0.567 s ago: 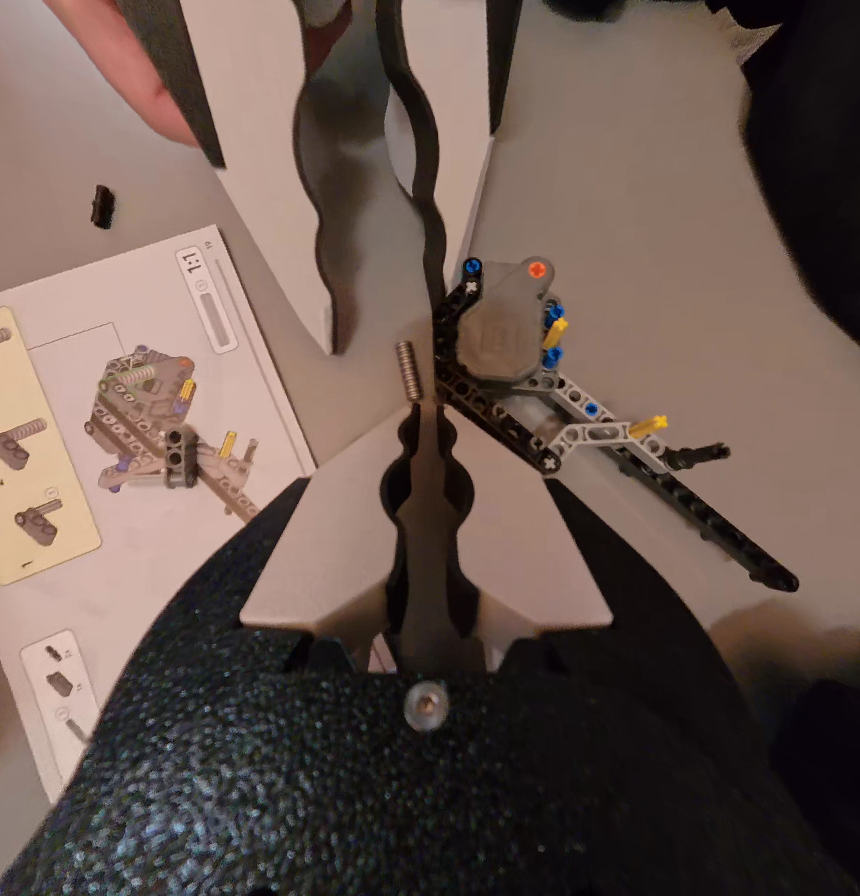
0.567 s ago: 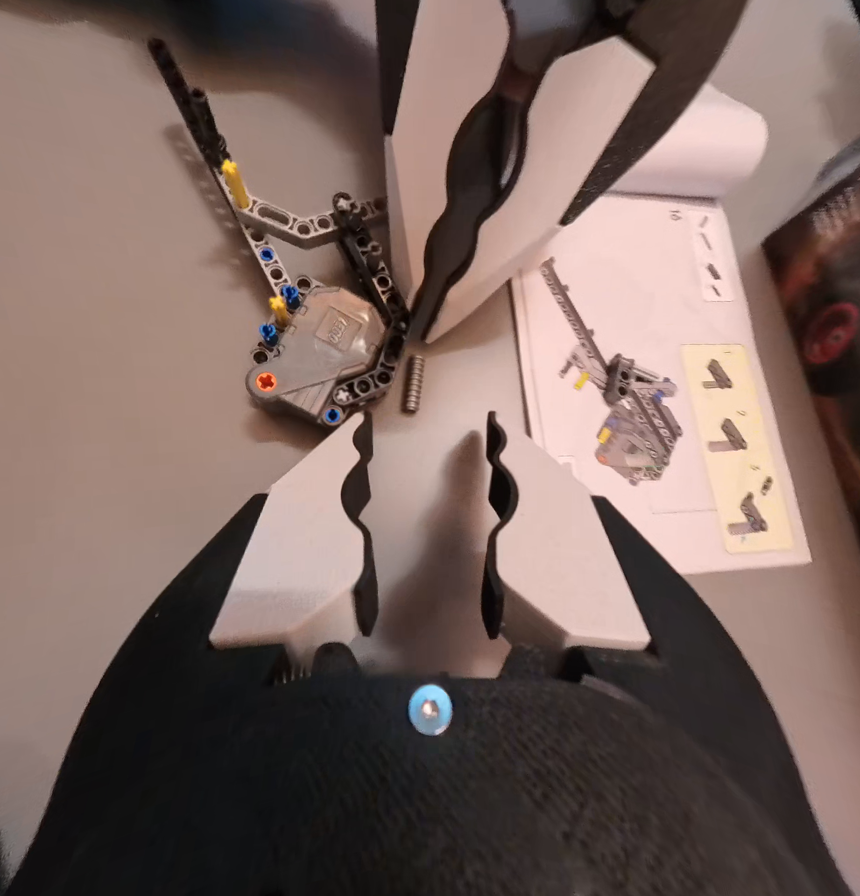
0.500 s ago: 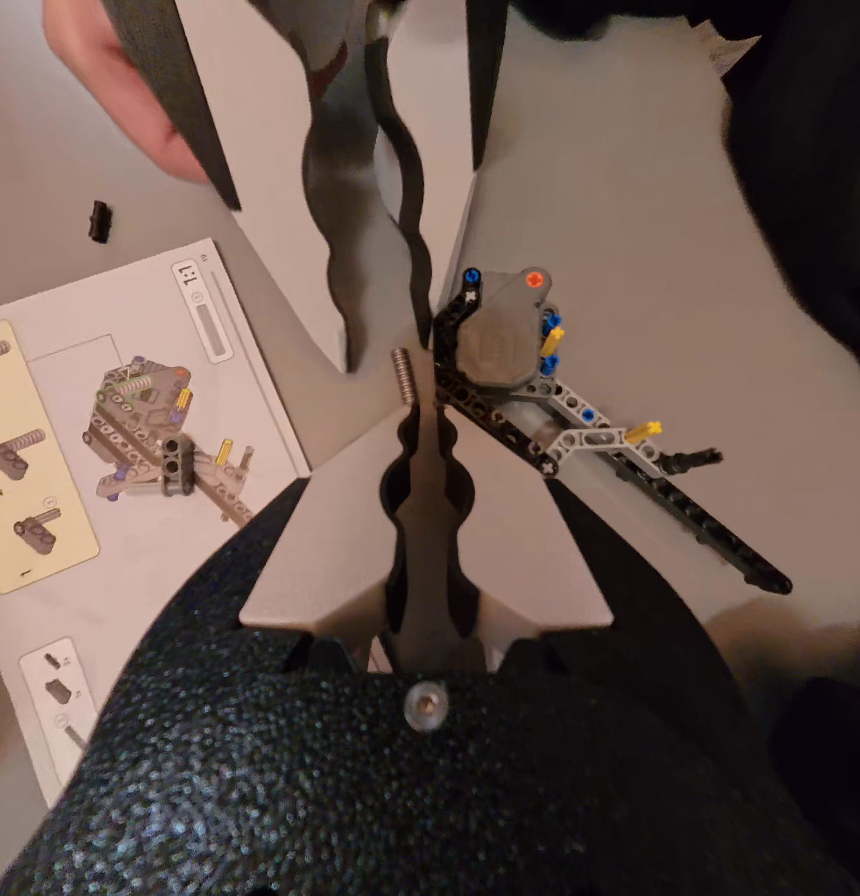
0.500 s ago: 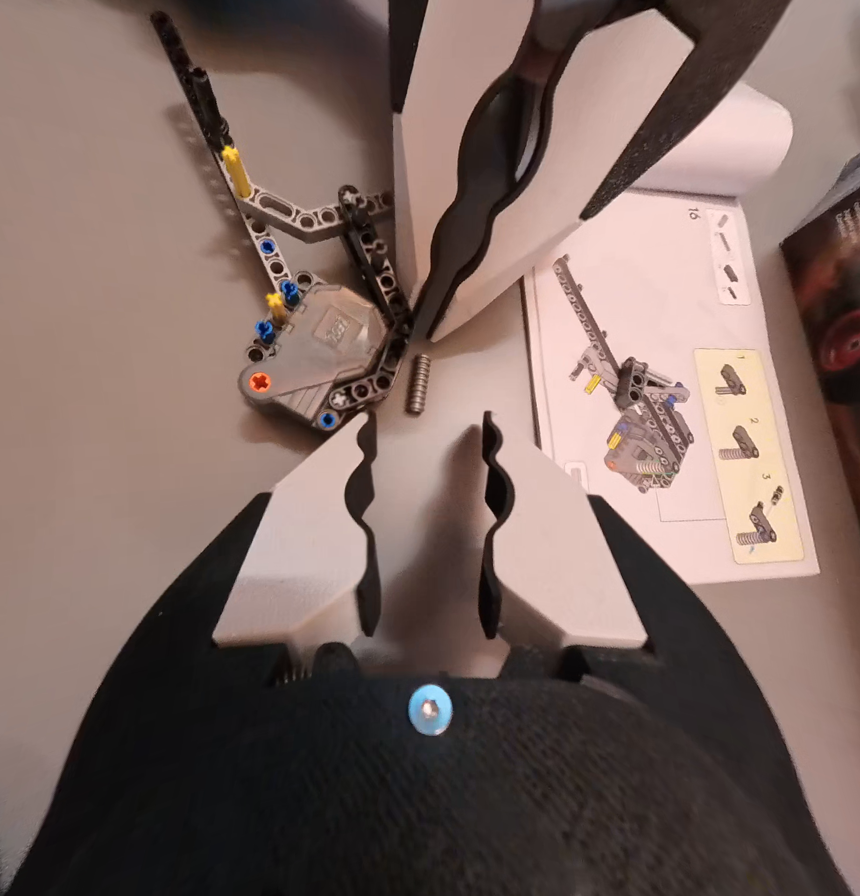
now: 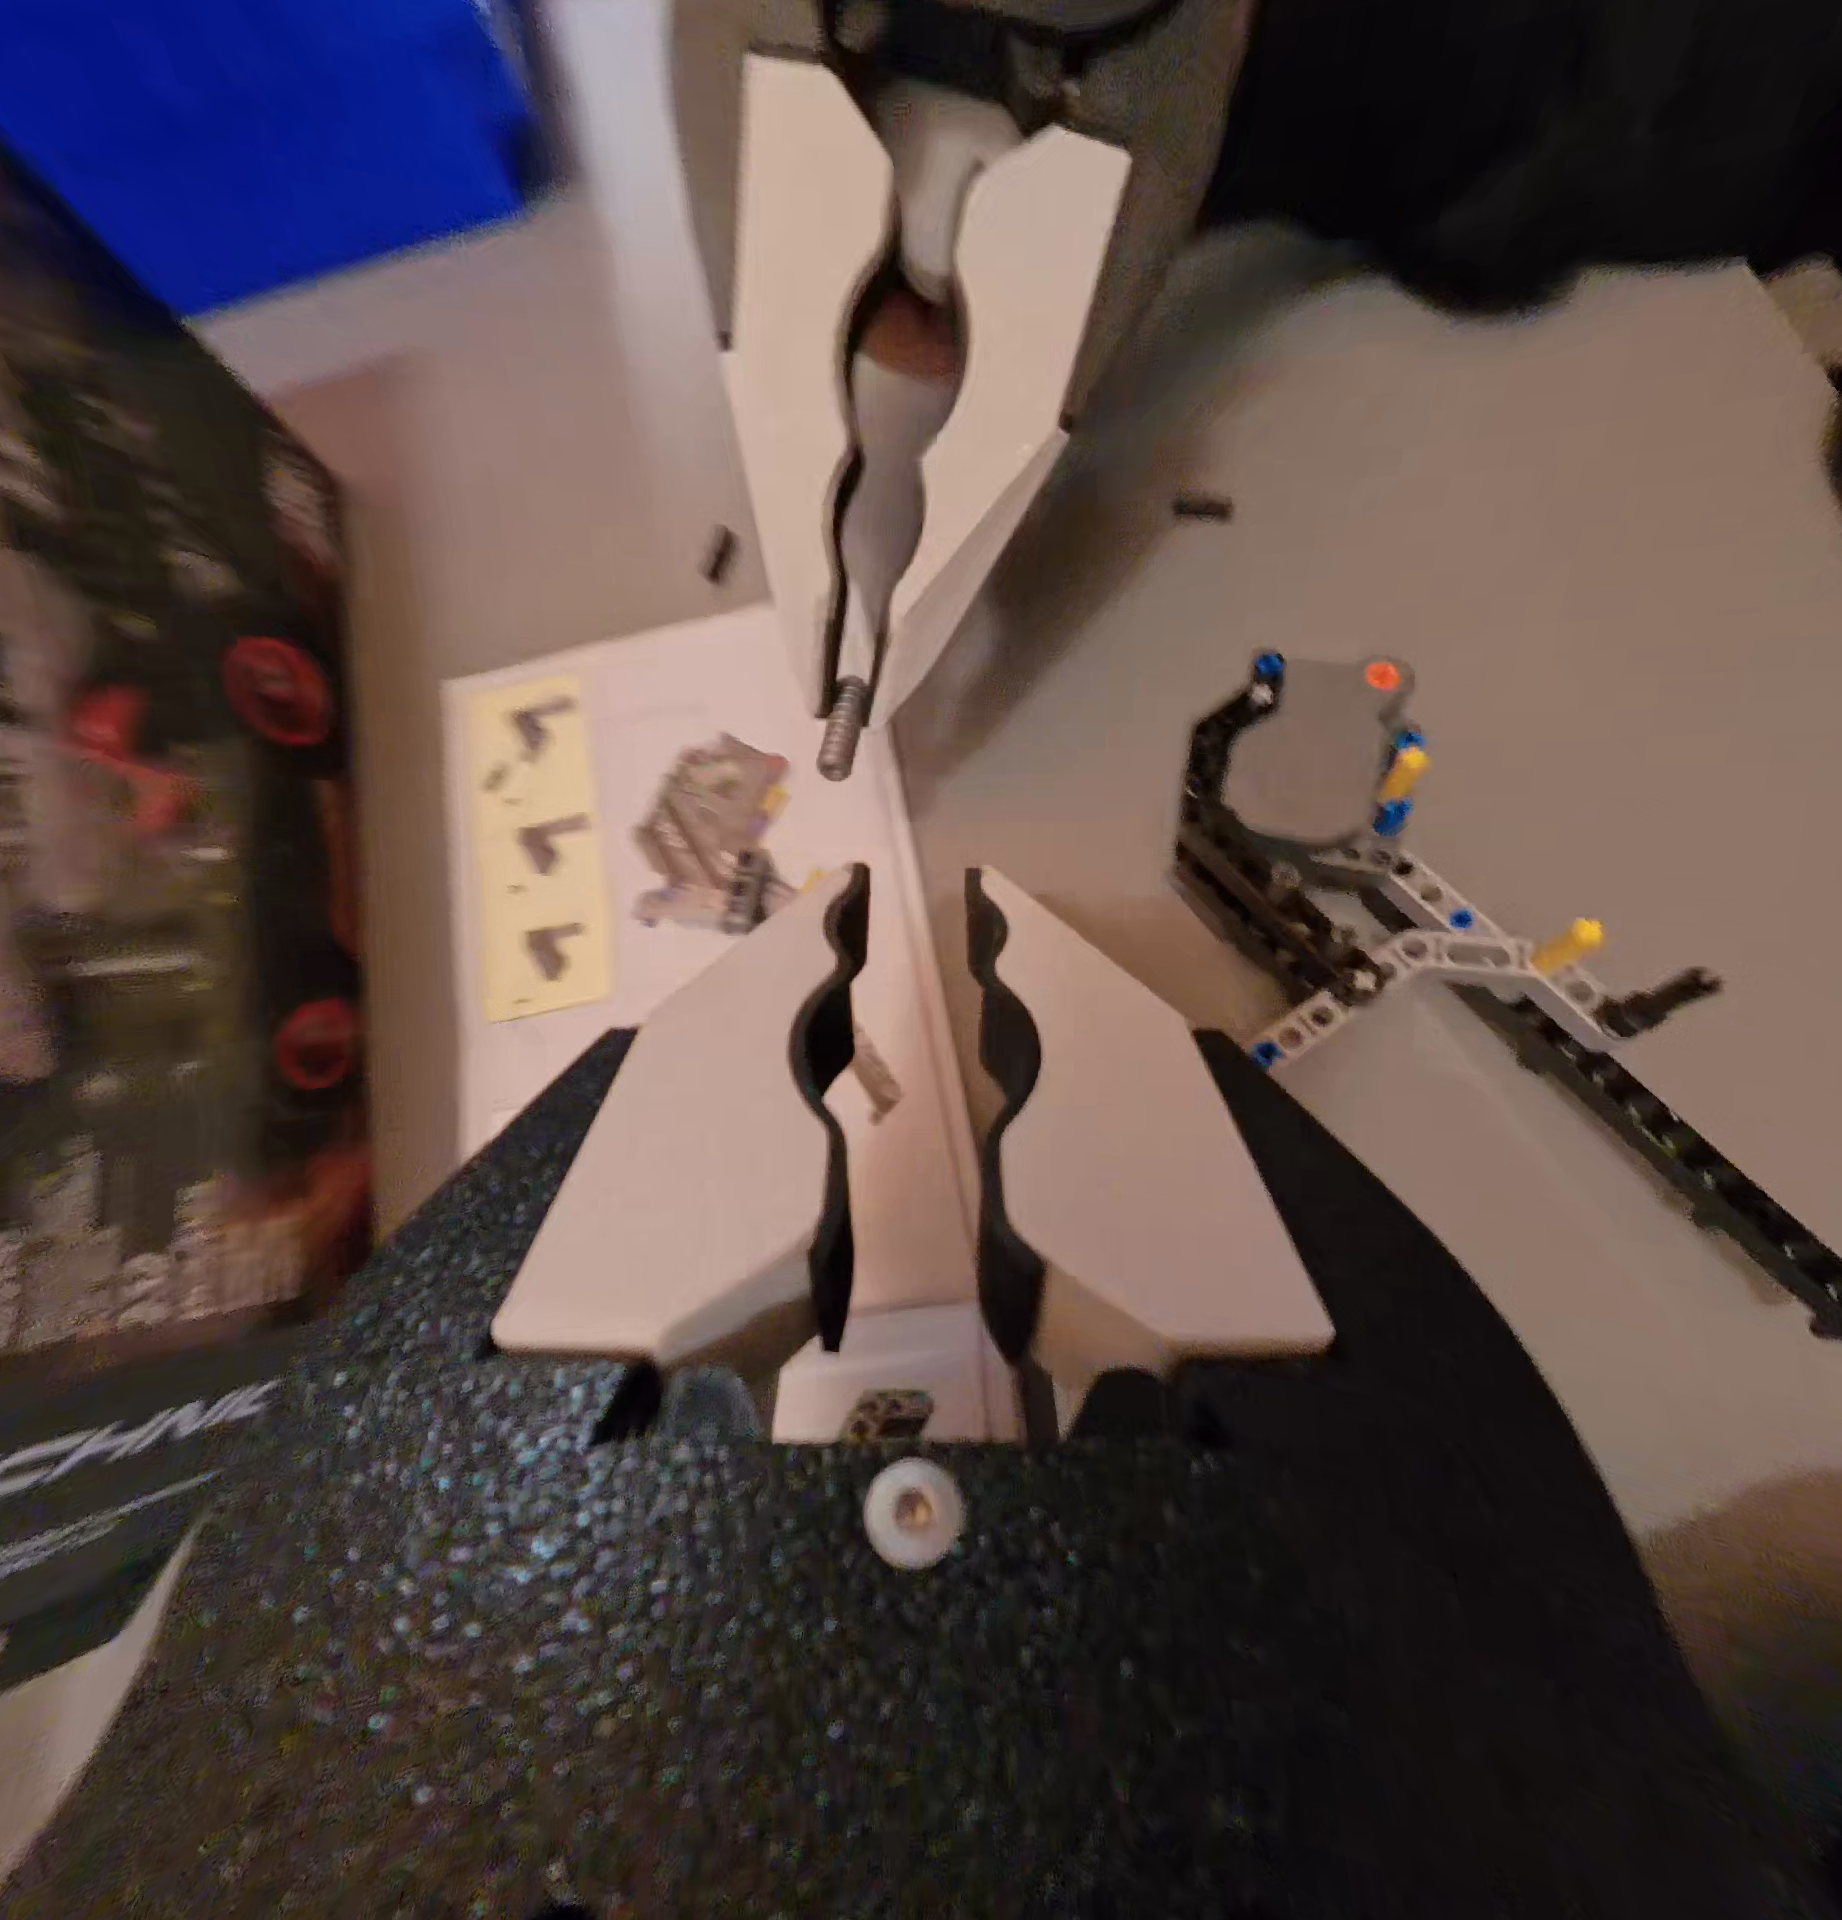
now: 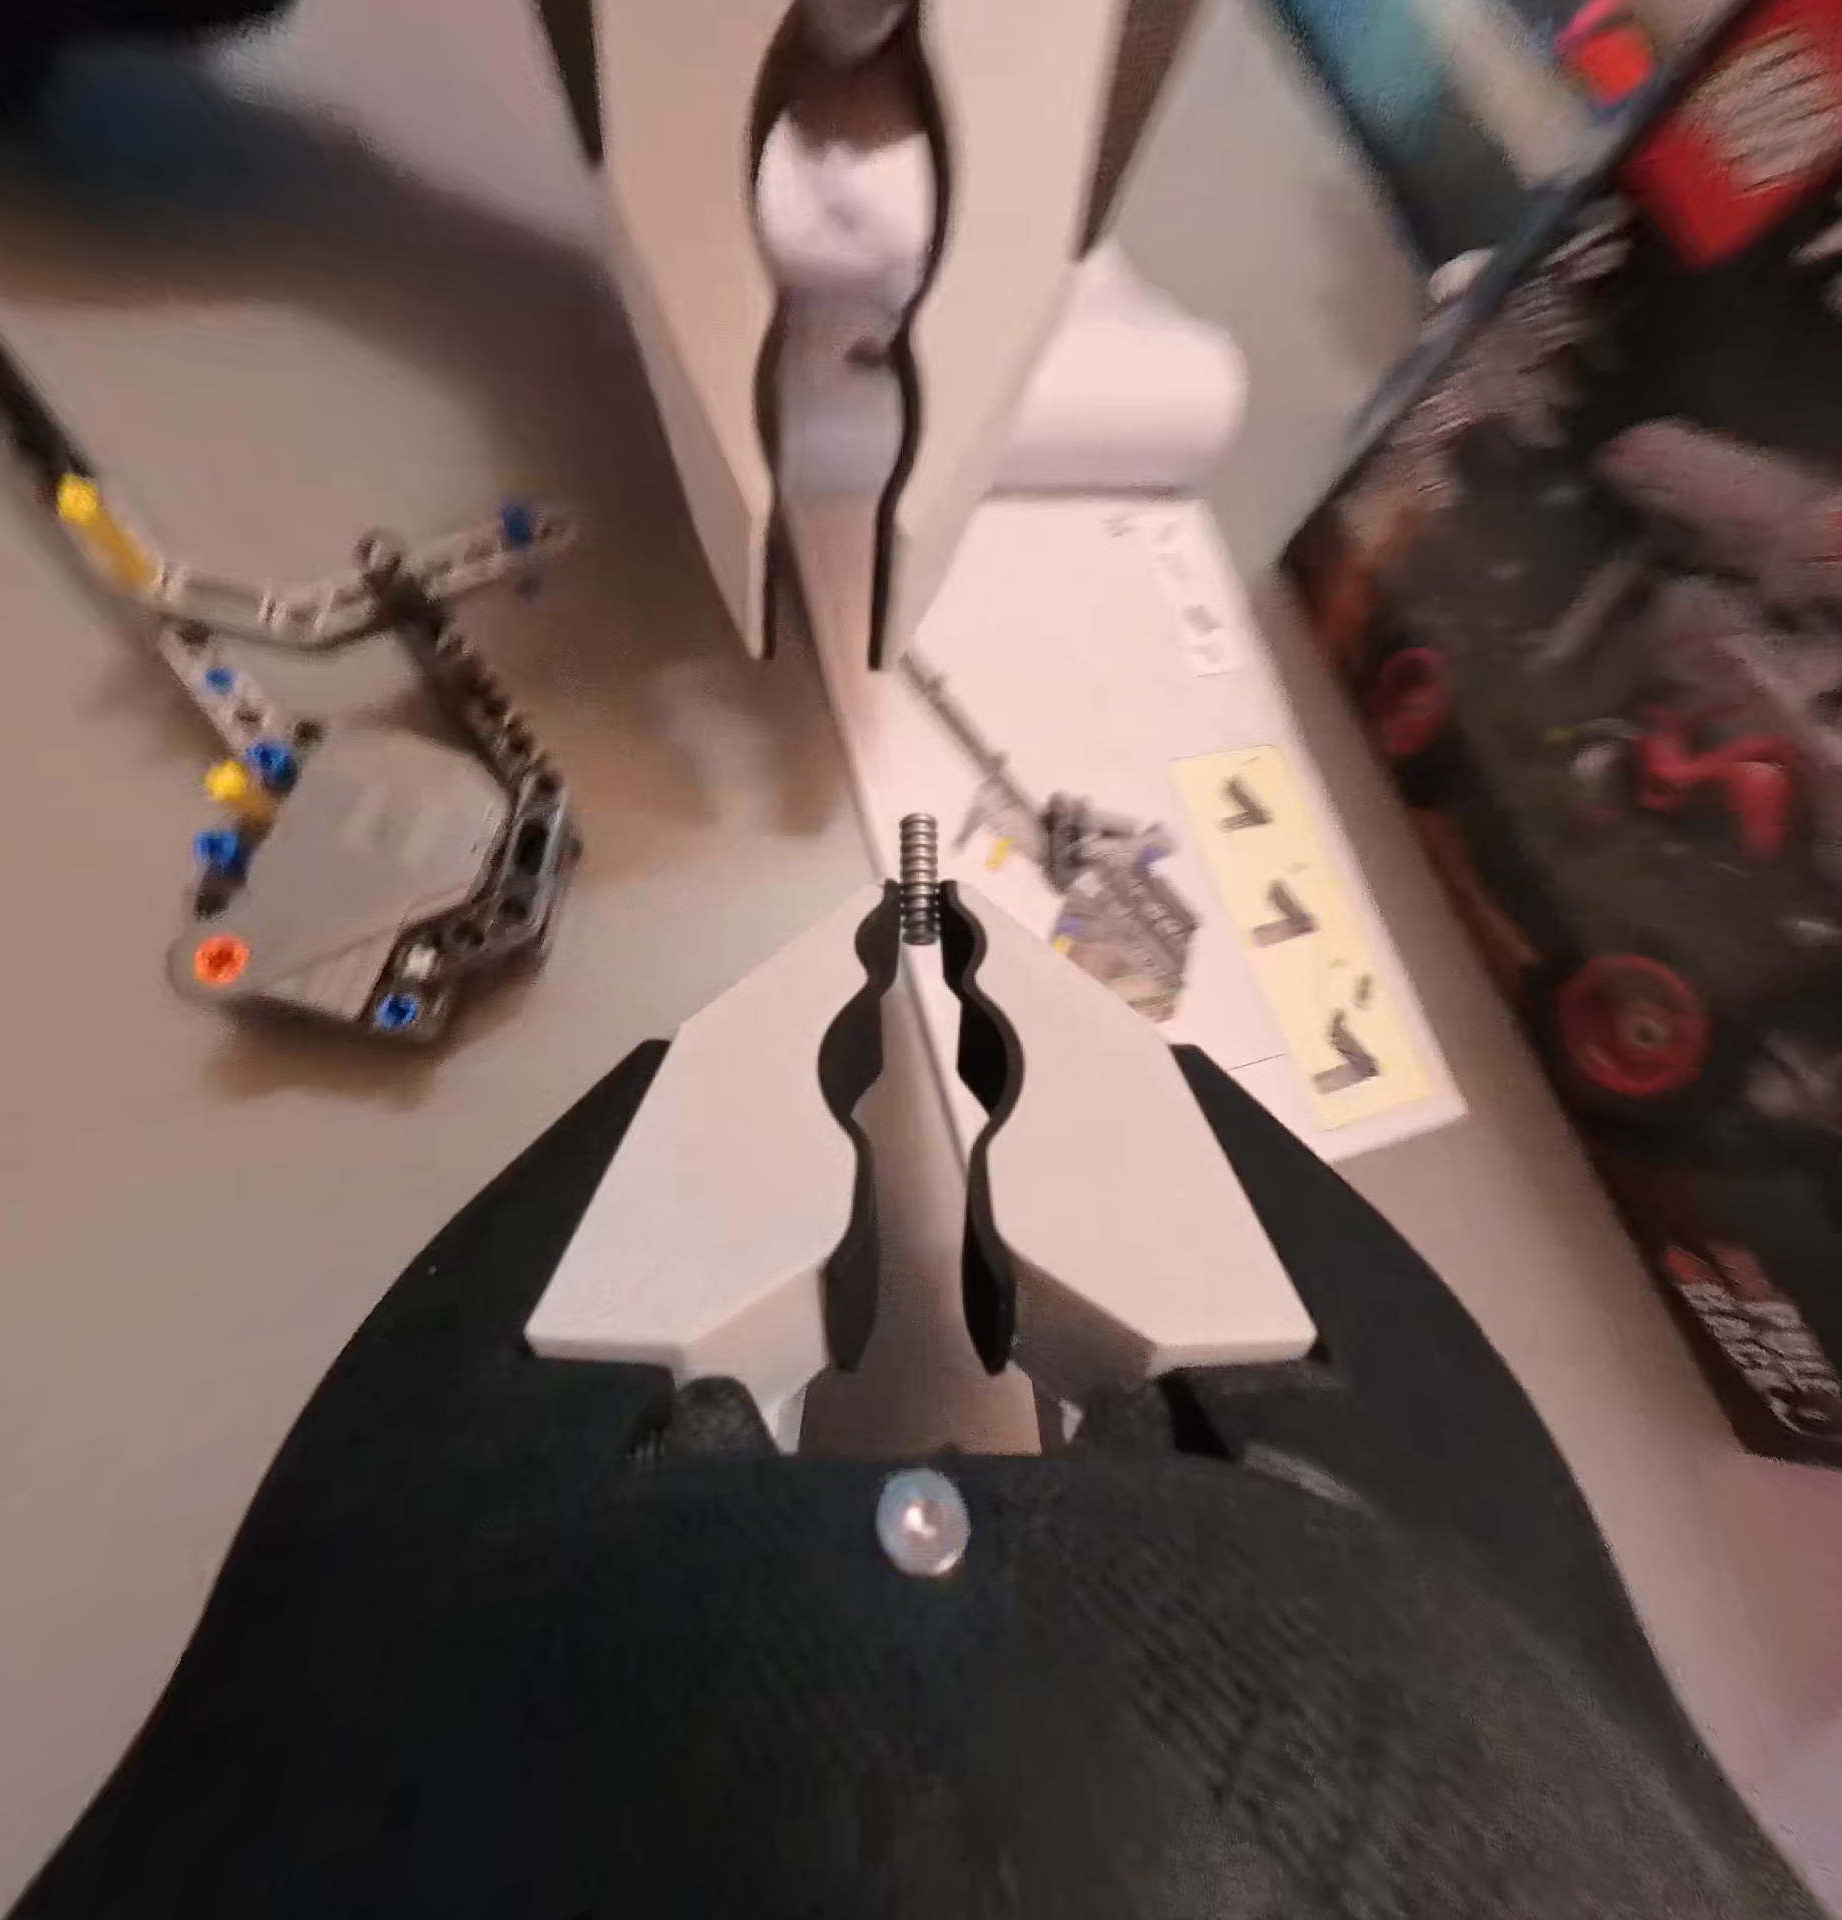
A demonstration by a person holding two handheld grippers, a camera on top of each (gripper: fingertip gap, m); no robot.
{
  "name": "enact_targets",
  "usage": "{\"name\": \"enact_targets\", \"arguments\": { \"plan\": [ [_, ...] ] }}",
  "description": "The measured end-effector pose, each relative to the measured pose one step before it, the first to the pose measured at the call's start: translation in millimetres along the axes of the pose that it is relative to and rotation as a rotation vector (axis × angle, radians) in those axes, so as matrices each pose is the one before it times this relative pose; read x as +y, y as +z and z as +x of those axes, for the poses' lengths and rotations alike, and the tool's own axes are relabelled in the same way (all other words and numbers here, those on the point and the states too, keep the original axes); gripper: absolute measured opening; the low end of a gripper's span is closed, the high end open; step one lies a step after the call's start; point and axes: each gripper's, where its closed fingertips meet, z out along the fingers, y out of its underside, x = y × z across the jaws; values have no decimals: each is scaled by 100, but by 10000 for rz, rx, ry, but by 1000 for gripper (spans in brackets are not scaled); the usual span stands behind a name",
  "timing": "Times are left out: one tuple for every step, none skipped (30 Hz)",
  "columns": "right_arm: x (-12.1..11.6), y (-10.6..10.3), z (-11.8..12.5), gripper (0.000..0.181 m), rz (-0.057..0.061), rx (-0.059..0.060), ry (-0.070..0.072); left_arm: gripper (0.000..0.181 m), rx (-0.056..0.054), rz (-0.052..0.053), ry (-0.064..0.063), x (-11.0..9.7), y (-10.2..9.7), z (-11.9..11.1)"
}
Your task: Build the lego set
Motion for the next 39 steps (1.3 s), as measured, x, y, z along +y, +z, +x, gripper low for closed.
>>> {"name": "enact_targets", "arguments": {
  "plan": [
    [-1087, -553, 922, 6, 783, 322, 479, 16, -374, 492, -138, -741, -721, -689],
    [-1270, -515, 834, 6, 879, 310, 483, 16, -363, 556, -128, -887, -708, -667],
    [-1324, -435, 756, 6, 889, 317, 388, 16, -342, 623, -112, -1022, -661, -624],
    [-1258, -323, 569, 6, 822, 272, 273, 16, -167, 627, -115, -1067, -584, -346],
    [-1054, -186, 426, 6, 680, 209, 238, 16, -62, 586, -106, -1022, -490, -150],
    [-1022, -55, 287, 6, 663, 153, 223, 17, -92, 471, -80, -864, -395, -167],
    [-1072, 50, 112, 6, 717, 67, 211, 17, -99, 320, -56, -607, -302, -153],
    [-1157, 169, 9, 6, 758, -19, 289, 18, -10, 206, -25, -400, -202, -19],
    [-1127, 245, -115, 5, 724, -125, 401, 18, 26, 242, 13, -433, -110, 70],
    [-1034, 271, -119, 5, 683, -132, 451, 18, 9, 372, -22, -590, -26, 57],
    [-1038, 257, -437, 5, 716, -328, 463, 18, 82, 460, -107, -726, 57, 141],
    [-981, 210, -512, 5, 722, -346, 482, 18, 162, 465, -167, -752, 113, 254],
    [-698, 169, -487, 5, 575, -322, 474, 18, 136, 368, -166, -595, 182, 217],
    [-506, 99, -534, 5, 478, -342, 425, 18, 154, 230, -105, -353, 227, 258],
    [-487, -2, -347, 5, 473, -185, 329, 18, 179, 123, -36, -151, 225, 334],
    [-396, -48, -272, 5, 372, -149, 304, 19, 145, 107, -3, -116, 210, 272],
    [-241, -38, -378, 5, 222, -261, 316, 19, 93, 113, -27, -131, 197, 188],
    [-120, -43, -370, 5, 113, -265, 222, 20, 153, 139, -54, -160, 157, 245],
    [-70, -39, -124, 5, 52, -63, 37, 21, 181, 164, -70, -218, 80, 272],
    [86, -34, -49, 5, -91, -10, -77, 21, 64, 170, -58, -231, -20, 72],
    [146, -41, -215, 5, -150, -136, -112, 21, -42, 161, -53, -227, -97, -97],
    [36, -60, -122, 5, -67, -59, -73, 21, -12, 204, -67, -320, -172, -72],
    [13, -73, -28, 5, -26, -4, -26, 20, 26, 254, -100, -379, -189, -21],
    [73, -56, -160, 5, -46, -127, 50, 20, 39, 242, -118, -362, -163, -13],
    [104, -8, -159, 5, -46, -126, 112, 19, 37, 219, -105, -316, -131, -7],
    [103, 27, 56, 5, -26, 36, 41, 17, 64, 172, -71, -208, -78, 48],
    [182, 54, 22, 5, -68, 19, -8, 17, 155, 106, -9, -117, -26, 226],
    [224, 74, -134, 5, -111, -86, 7, 17, 186, 77, 40, -67, 30, 324],
    [175, 98, -14, 5, -93, -2, 30, 17, 74, 31, 22, -6, 76, 149],
    [148, 85, 85, 5, -68, 62, 63, 17, 27, -65, -19, 120, 117, 57],
    [126, 71, -131, 5, -54, -81, 85, 16, 82, -73, -19, 149, 105, 124],
    [61, 82, -184, 5, -29, -121, 87, 13, 71, -51, -4, 155, 103, 113],
    [-13, 64, -61, 5, 22, -18, 40, 11, 75, -24, -4, 134, 81, 101],
    [-41, 46, -95, 5, 35, -39, 15, 10, 126, 59, -18, -5, 24, 168],
    [77, 29, -103, 5, -56, -65, 41, 9, 86, 68, -8, -40, 6, 96],
    [-11, 0, -107, 5, -1, -86, 54, 9, 79, 43, -39, -14, 3, 92],
    [-2, 8, -71, 5, -5, -59, 68, 8, 126, 43, -50, -26, -2, 155],
    [20, 3, -74, 5, 2, -62, 59, 7, 130, 24, -22, -6, 3, 178],
    [24, -16, -188, 5, 13, -122, 41, 7, 24, -17, -18, 46, 12, 32]
  ]
}}
